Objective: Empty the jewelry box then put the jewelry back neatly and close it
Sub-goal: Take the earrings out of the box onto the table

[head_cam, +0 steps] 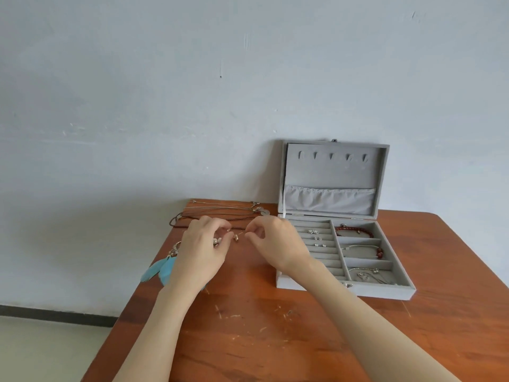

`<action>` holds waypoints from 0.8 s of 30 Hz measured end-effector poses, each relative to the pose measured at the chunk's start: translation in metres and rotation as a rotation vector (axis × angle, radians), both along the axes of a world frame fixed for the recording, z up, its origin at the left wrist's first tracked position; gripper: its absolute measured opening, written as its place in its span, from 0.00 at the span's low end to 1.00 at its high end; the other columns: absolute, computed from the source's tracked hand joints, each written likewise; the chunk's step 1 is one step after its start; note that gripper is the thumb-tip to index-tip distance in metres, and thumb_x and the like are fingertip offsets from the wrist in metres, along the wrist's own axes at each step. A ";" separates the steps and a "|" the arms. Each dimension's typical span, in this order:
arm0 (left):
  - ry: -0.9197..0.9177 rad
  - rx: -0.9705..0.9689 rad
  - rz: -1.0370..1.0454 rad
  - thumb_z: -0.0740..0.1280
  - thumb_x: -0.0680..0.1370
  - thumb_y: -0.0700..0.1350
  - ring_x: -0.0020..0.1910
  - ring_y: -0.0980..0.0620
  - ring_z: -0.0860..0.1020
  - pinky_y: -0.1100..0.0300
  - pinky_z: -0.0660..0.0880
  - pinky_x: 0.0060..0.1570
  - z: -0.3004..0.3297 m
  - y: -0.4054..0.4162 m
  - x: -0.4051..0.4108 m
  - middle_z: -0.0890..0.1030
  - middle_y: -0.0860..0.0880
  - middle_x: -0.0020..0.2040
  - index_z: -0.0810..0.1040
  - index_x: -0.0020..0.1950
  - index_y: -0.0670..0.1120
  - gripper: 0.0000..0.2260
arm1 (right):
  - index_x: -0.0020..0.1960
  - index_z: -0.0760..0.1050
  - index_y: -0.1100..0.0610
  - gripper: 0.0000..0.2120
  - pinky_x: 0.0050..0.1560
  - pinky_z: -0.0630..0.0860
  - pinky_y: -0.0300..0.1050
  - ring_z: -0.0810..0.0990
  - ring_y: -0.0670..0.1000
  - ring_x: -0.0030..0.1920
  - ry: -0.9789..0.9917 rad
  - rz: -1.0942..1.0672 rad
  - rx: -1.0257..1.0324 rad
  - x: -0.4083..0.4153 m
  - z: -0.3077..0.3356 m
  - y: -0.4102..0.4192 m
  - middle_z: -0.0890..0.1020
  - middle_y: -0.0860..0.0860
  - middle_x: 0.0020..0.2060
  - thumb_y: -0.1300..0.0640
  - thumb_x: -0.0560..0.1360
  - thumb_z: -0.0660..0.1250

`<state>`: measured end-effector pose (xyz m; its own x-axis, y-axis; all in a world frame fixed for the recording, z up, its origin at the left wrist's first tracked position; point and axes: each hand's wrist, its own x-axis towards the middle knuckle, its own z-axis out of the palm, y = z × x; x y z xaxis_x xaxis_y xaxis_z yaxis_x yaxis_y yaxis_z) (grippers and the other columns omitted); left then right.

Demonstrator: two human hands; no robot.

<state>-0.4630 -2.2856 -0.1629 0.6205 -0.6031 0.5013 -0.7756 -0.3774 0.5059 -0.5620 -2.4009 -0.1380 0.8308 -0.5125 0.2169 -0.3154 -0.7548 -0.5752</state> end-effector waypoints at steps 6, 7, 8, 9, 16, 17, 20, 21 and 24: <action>-0.371 0.132 -0.161 0.71 0.71 0.42 0.42 0.47 0.76 0.53 0.72 0.39 0.014 -0.037 -0.026 0.78 0.51 0.41 0.80 0.47 0.47 0.06 | 0.51 0.78 0.54 0.08 0.50 0.75 0.50 0.79 0.53 0.47 -0.020 -0.082 -0.112 -0.046 0.003 -0.034 0.80 0.50 0.47 0.55 0.76 0.62; -0.391 0.146 -0.183 0.71 0.71 0.43 0.43 0.47 0.77 0.53 0.72 0.39 0.015 -0.045 -0.032 0.79 0.51 0.41 0.80 0.47 0.46 0.06 | 0.51 0.78 0.55 0.08 0.49 0.75 0.49 0.79 0.53 0.46 -0.022 -0.102 -0.118 -0.053 0.001 -0.041 0.80 0.50 0.46 0.55 0.76 0.62; -0.409 0.158 -0.206 0.71 0.71 0.43 0.43 0.47 0.77 0.54 0.72 0.39 0.015 -0.054 -0.038 0.79 0.51 0.42 0.80 0.47 0.46 0.06 | 0.50 0.79 0.55 0.07 0.49 0.75 0.49 0.79 0.52 0.46 -0.026 -0.126 -0.119 -0.060 0.000 -0.048 0.80 0.50 0.45 0.55 0.76 0.63; -0.423 0.168 -0.230 0.71 0.71 0.43 0.43 0.48 0.77 0.55 0.71 0.39 0.014 -0.062 -0.043 0.79 0.51 0.41 0.81 0.47 0.46 0.06 | 0.50 0.79 0.55 0.07 0.49 0.75 0.48 0.79 0.52 0.46 -0.031 -0.155 -0.114 -0.065 -0.003 -0.055 0.80 0.50 0.45 0.56 0.76 0.64; -0.360 0.242 -0.244 0.68 0.75 0.44 0.50 0.47 0.74 0.54 0.66 0.46 -0.002 -0.115 -0.057 0.79 0.50 0.47 0.82 0.52 0.47 0.07 | 0.55 0.80 0.54 0.11 0.54 0.71 0.48 0.75 0.55 0.54 0.022 -0.296 -0.066 -0.076 -0.021 -0.093 0.78 0.54 0.50 0.56 0.76 0.62; -0.332 0.278 -0.237 0.65 0.77 0.46 0.54 0.47 0.72 0.54 0.65 0.50 -0.005 -0.119 -0.058 0.78 0.50 0.50 0.81 0.55 0.48 0.10 | 0.57 0.79 0.52 0.12 0.55 0.69 0.48 0.74 0.55 0.56 0.055 -0.281 -0.086 -0.075 -0.023 -0.094 0.77 0.54 0.51 0.55 0.77 0.61; -0.271 0.306 -0.239 0.61 0.79 0.49 0.58 0.49 0.68 0.57 0.61 0.51 -0.008 -0.126 -0.058 0.75 0.51 0.55 0.78 0.60 0.51 0.13 | 0.59 0.78 0.48 0.13 0.54 0.64 0.47 0.70 0.53 0.58 0.107 -0.238 -0.149 -0.073 -0.025 -0.095 0.75 0.52 0.52 0.54 0.78 0.60; -0.249 0.319 -0.245 0.61 0.79 0.50 0.58 0.50 0.68 0.58 0.60 0.50 -0.007 -0.126 -0.057 0.75 0.52 0.55 0.78 0.61 0.52 0.13 | 0.59 0.78 0.48 0.13 0.53 0.63 0.47 0.70 0.53 0.58 0.107 -0.235 -0.150 -0.073 -0.026 -0.096 0.75 0.52 0.52 0.54 0.78 0.60; -0.201 0.330 -0.244 0.62 0.78 0.51 0.58 0.50 0.68 0.59 0.58 0.48 -0.005 -0.124 -0.055 0.75 0.52 0.55 0.78 0.59 0.53 0.12 | 0.57 0.79 0.50 0.12 0.50 0.61 0.45 0.71 0.52 0.57 0.062 -0.253 -0.114 -0.072 -0.028 -0.096 0.75 0.52 0.50 0.54 0.77 0.61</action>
